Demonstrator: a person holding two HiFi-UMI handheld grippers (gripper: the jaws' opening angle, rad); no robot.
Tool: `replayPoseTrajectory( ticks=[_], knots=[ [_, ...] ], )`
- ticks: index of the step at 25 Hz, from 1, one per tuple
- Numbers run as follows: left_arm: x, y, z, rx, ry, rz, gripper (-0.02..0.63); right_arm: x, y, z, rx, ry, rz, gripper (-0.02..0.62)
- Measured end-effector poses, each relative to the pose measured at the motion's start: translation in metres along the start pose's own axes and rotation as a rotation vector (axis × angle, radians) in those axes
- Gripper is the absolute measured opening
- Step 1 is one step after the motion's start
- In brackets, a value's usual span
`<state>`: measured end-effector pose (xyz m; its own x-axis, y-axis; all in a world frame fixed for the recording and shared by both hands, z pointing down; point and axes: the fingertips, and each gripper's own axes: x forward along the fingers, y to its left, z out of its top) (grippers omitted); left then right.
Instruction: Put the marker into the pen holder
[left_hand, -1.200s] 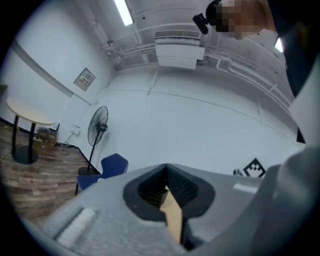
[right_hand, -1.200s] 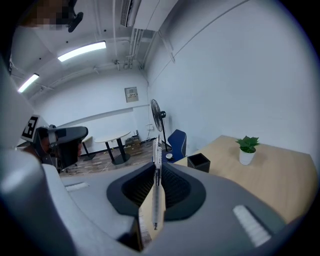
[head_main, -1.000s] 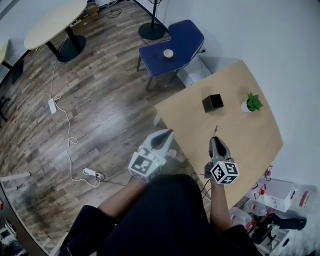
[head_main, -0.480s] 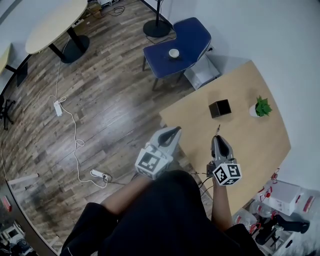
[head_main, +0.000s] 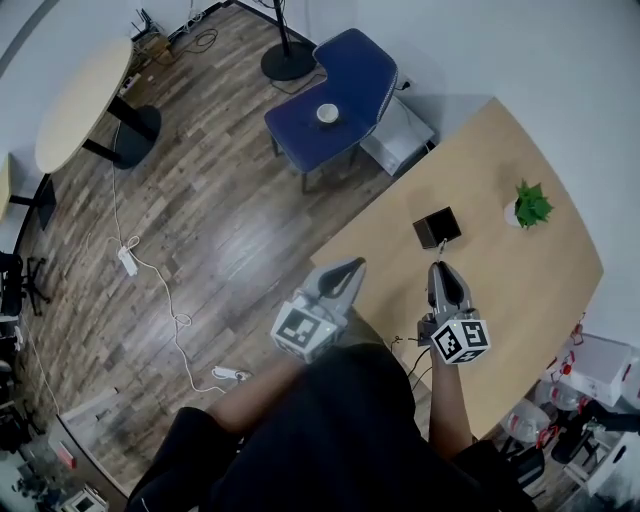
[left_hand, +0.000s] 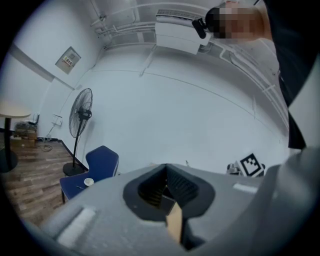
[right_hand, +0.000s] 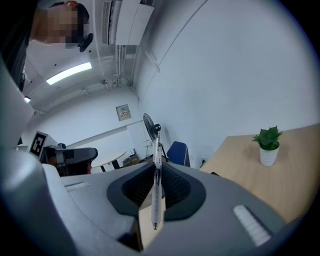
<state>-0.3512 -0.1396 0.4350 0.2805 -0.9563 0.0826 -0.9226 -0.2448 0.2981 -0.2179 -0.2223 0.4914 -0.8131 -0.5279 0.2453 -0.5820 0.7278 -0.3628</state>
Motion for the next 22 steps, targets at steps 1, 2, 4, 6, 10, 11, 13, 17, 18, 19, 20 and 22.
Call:
replayPoseTrajectory(
  ticks=[1,2,4,6,10,11,13,17,18,19,20,22],
  knots=[
    [0.012,0.002,0.000,0.003,0.014,-0.011,0.003,0.004,-0.010,0.003,0.010,-0.009,-0.012,0.046],
    [0.024,0.003,0.001,0.008,0.027,-0.022,0.003,0.008,-0.020,0.006,0.018,-0.016,-0.023,0.046],
    [0.046,0.004,-0.001,0.018,0.053,-0.045,0.003,0.013,-0.039,0.009,0.037,-0.029,-0.048,0.046],
    [0.066,0.006,-0.008,0.027,0.085,-0.065,0.003,0.017,-0.057,0.008,0.062,-0.038,-0.074,0.046],
    [0.101,0.014,-0.022,0.033,0.128,-0.089,0.003,0.037,-0.089,0.008,0.091,-0.054,-0.105,0.046],
    [0.109,0.015,-0.023,0.026,0.133,-0.091,0.003,0.041,-0.095,0.008,0.095,-0.057,-0.110,0.046],
    [0.119,0.017,-0.025,0.014,0.141,-0.097,0.003,0.049,-0.103,0.006,0.104,-0.060,-0.122,0.046],
    [0.130,0.024,-0.025,0.006,0.142,-0.105,0.003,0.060,-0.113,0.009,0.123,-0.071,-0.153,0.046],
    [0.132,0.025,-0.024,0.002,0.139,-0.111,0.003,0.062,-0.116,0.012,0.130,-0.080,-0.160,0.046],
    [0.135,0.026,-0.024,-0.005,0.137,-0.117,0.003,0.065,-0.118,0.015,0.139,-0.091,-0.165,0.046],
    [0.137,0.028,-0.024,-0.014,0.136,-0.126,0.003,0.068,-0.120,0.017,0.148,-0.101,-0.169,0.044],
    [0.142,0.030,-0.026,-0.033,0.138,-0.150,0.003,0.075,-0.124,0.020,0.154,-0.117,-0.181,0.044]
  ],
)
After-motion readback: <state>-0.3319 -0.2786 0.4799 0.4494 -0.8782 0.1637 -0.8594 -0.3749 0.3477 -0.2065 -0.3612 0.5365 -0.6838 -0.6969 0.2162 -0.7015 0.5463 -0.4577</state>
